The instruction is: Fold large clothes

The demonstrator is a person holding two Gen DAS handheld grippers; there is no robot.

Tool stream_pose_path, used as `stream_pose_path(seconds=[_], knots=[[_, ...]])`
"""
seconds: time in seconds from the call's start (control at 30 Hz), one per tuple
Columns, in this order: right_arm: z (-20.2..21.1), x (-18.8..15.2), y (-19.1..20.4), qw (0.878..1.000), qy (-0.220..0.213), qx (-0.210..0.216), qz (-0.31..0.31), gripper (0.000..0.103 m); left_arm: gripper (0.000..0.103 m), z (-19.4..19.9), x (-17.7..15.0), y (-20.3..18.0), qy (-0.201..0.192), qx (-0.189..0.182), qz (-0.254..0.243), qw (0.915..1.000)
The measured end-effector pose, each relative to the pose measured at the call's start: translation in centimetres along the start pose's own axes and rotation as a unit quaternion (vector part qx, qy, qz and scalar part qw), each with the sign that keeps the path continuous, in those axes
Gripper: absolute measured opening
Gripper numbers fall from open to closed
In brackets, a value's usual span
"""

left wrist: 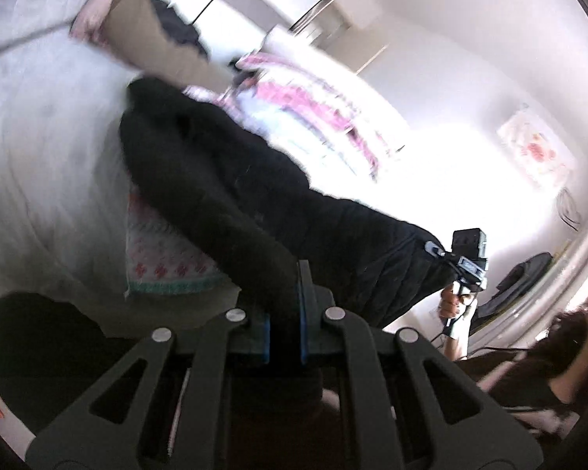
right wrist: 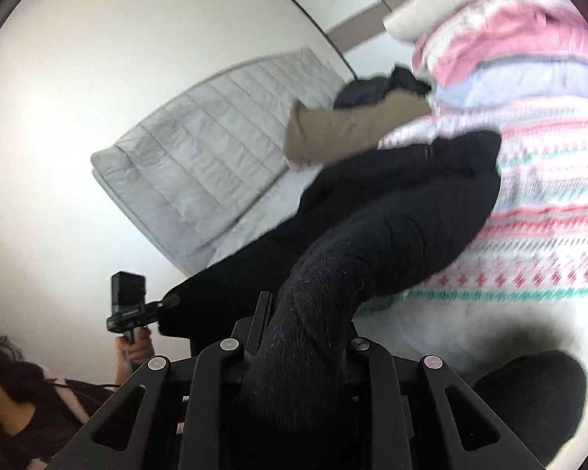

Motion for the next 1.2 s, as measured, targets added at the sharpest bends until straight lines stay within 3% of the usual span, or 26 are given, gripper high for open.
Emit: stream_pose_path(seconds=[0.13, 0.27, 0.4, 0.53, 0.7, 0.87, 0.97, 1.03, 1.13, 1.2], knots=[[1.6, 2.3, -0.9, 0.999, -0.033, -0.019, -0.021, 0.021, 0.011, 1.4, 2.1, -0.6, -0.024, 0.012, -0.022, 0.9994], [1.1, 6.4, -4.5, 0.997, -0.052, -0.023, -0.059, 0.021, 0.011, 0.3, 8.1, 1.5, -0.053, 0.025, -0.016, 0.9981], [-1.4, 12.3, -9.4, 0.991, -0.063, -0.039, -0.114, 0.021, 0.011, -1.3, 16.1, 4.8, -0.097, 0.032, 0.022, 0.9945], [-3.7, 18.3, -15.1, 0.979, -0.083, -0.047, -0.178, 0.021, 0.012, -3.9, 23.3, 8.8, -0.128, 0.061, 0.063, 0.9879], [-8.9, 23.1, -23.1, 0.961, -0.064, -0.077, -0.258, 0.021, 0.013, -9.4, 29.4, 15.4, -0.117, 0.103, 0.110, 0.9816], [-17.1, 23.8, -32.0, 0.938, -0.008, -0.119, -0.326, 0.021, 0.015, -15.8, 30.5, 22.3, -0.076, 0.171, 0.140, 0.9723], [-20.5, 22.3, -35.4, 0.931, 0.005, -0.101, -0.352, 0.021, 0.015, -18.5, 29.8, 25.5, -0.055, 0.210, 0.129, 0.9675], [-20.6, 22.6, -35.8, 0.926, 0.014, -0.086, -0.367, 0.022, 0.016, -18.9, 30.0, 25.7, -0.045, 0.204, 0.135, 0.9686], [-19.4, 23.3, -35.1, 0.930, 0.025, -0.066, -0.361, 0.024, 0.019, -18.5, 30.5, 25.2, -0.032, 0.193, 0.144, 0.9700], [-18.1, 23.6, -34.5, 0.933, 0.017, -0.030, -0.359, 0.027, 0.031, -17.6, 30.6, 24.0, -0.035, 0.179, 0.131, 0.9744]])
Point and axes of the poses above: each gripper's, at about its wrist camera, not at the fingertips, and z roughly against the way its jaws point, y to its left, x to its top, the point moved 8 cm from there along -z, roughly the way its jaws point, and after that the axes turned 13 degrees about y, right-handed, at the moved point
